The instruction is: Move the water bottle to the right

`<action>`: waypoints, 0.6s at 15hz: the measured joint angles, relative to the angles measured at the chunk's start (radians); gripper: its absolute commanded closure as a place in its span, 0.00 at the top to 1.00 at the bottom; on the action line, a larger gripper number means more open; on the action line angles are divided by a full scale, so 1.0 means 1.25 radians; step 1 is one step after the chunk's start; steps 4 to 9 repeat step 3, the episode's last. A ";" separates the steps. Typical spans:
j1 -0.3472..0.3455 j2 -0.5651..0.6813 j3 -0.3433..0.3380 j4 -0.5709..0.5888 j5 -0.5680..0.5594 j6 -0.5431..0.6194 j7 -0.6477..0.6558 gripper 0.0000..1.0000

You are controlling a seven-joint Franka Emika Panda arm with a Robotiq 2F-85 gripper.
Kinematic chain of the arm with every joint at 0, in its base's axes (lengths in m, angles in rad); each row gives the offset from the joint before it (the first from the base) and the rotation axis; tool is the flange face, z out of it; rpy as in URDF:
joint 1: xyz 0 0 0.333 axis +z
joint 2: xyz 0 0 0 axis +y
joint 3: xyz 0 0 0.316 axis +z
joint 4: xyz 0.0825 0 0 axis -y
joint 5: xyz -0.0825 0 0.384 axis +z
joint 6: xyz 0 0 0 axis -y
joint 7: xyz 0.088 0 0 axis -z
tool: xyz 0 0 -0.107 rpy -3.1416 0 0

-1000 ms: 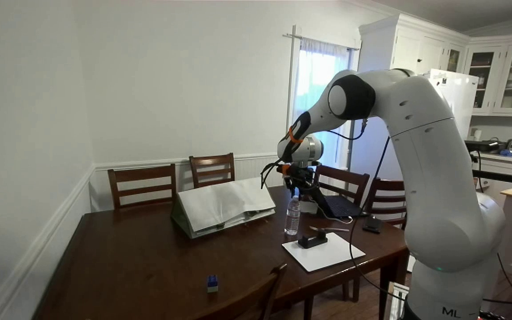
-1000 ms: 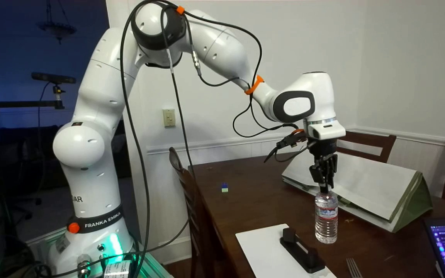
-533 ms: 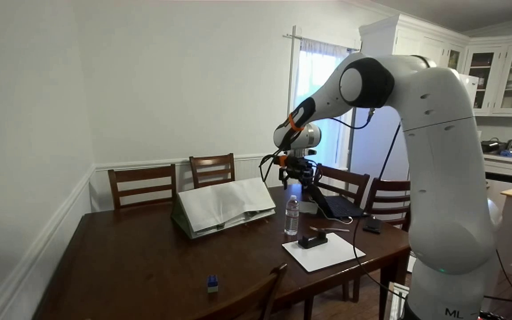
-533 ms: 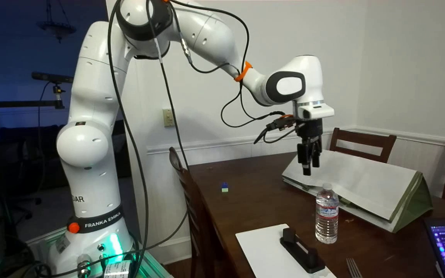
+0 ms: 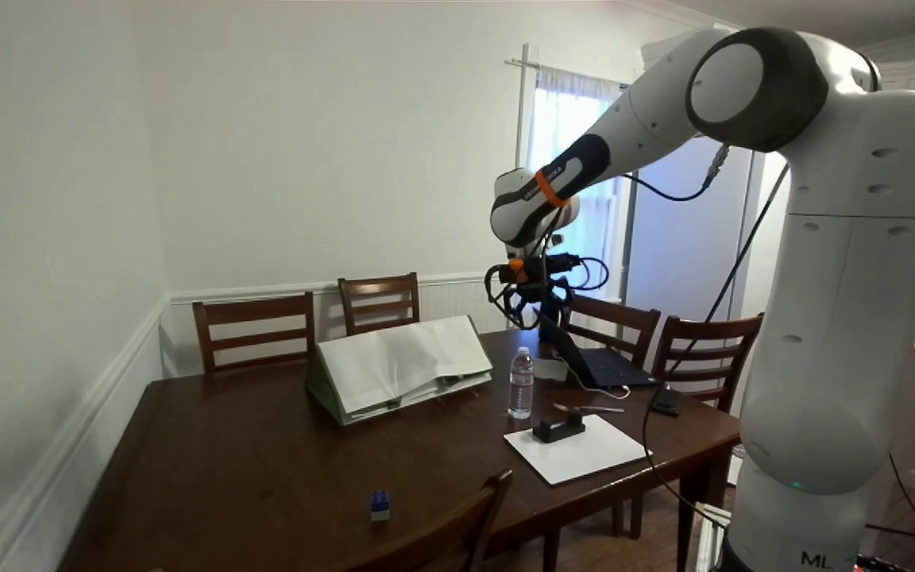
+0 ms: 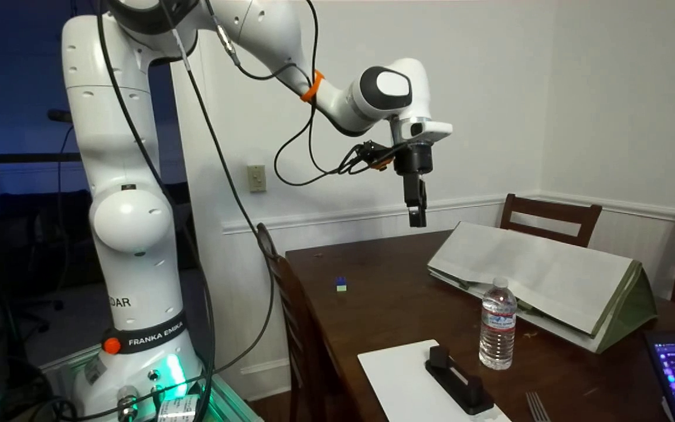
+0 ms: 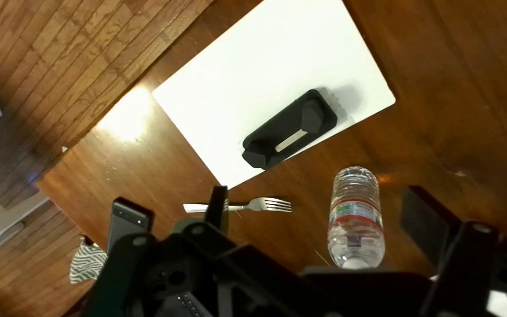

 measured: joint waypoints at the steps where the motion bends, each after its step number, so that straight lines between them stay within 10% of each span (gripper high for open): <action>1: -0.001 -0.001 0.003 0.001 0.000 0.000 0.000 1.00; 9: -0.004 0.008 0.003 0.002 0.000 0.001 0.000 1.00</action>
